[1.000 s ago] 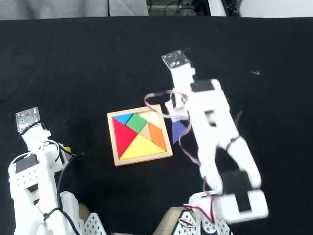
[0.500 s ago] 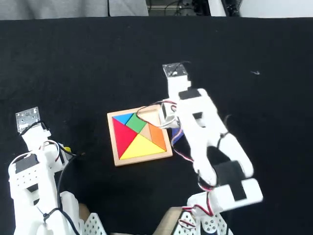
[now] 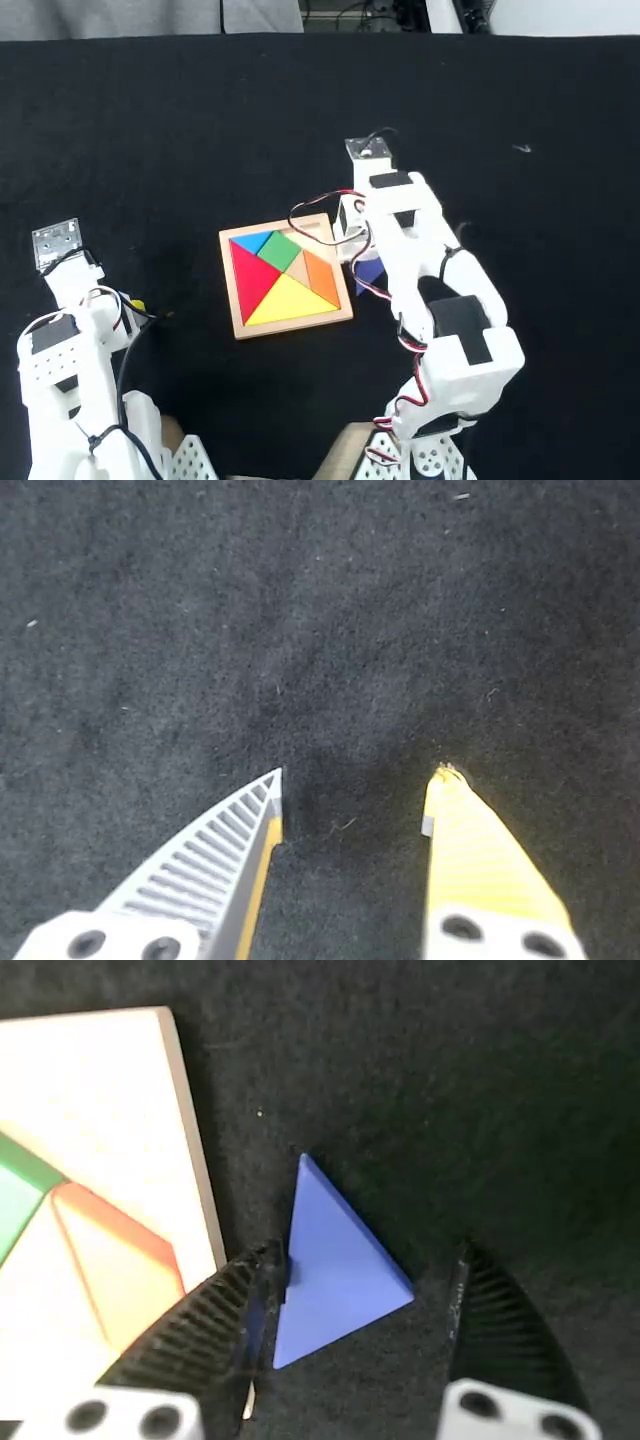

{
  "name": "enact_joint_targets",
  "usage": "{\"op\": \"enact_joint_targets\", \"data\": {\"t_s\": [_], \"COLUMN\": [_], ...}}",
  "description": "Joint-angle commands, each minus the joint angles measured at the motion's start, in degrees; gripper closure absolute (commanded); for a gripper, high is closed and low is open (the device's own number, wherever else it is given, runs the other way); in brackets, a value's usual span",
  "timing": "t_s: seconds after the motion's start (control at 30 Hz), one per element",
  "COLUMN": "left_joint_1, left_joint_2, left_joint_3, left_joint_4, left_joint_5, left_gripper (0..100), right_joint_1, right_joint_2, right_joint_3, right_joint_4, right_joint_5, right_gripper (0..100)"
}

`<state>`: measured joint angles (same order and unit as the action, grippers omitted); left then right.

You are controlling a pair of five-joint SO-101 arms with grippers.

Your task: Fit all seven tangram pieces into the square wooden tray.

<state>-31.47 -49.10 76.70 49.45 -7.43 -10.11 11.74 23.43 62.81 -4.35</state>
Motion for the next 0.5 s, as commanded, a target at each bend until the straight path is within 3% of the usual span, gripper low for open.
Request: {"op": "enact_joint_targets", "data": {"t_s": [0.0,0.13,0.33,0.47], "left_joint_1": [-0.2,-0.2,-0.2,-0.2], "left_joint_2": [-1.1,-1.1,-1.1,-1.1], "left_joint_3": [-0.4,-0.4,-0.4,-0.4], "left_joint_4": [-0.8,-0.8,-0.8,-0.8], "left_joint_5": [-0.3,-0.3,-0.3,-0.3], "left_gripper": [77,77,77,77], "right_joint_1": [1.1,1.0,1.0,1.0], "right_joint_2": [-0.3,-0.3,-0.3,-0.5], "right_joint_3": [0.1,1.4,1.2,1.1], "right_joint_4": [-2.5,-3.5,-3.8,-3.8], "right_joint_5": [1.0,0.8,1.1,4.9], "right_gripper": [73.0,74.7,93.0,94.6]}}
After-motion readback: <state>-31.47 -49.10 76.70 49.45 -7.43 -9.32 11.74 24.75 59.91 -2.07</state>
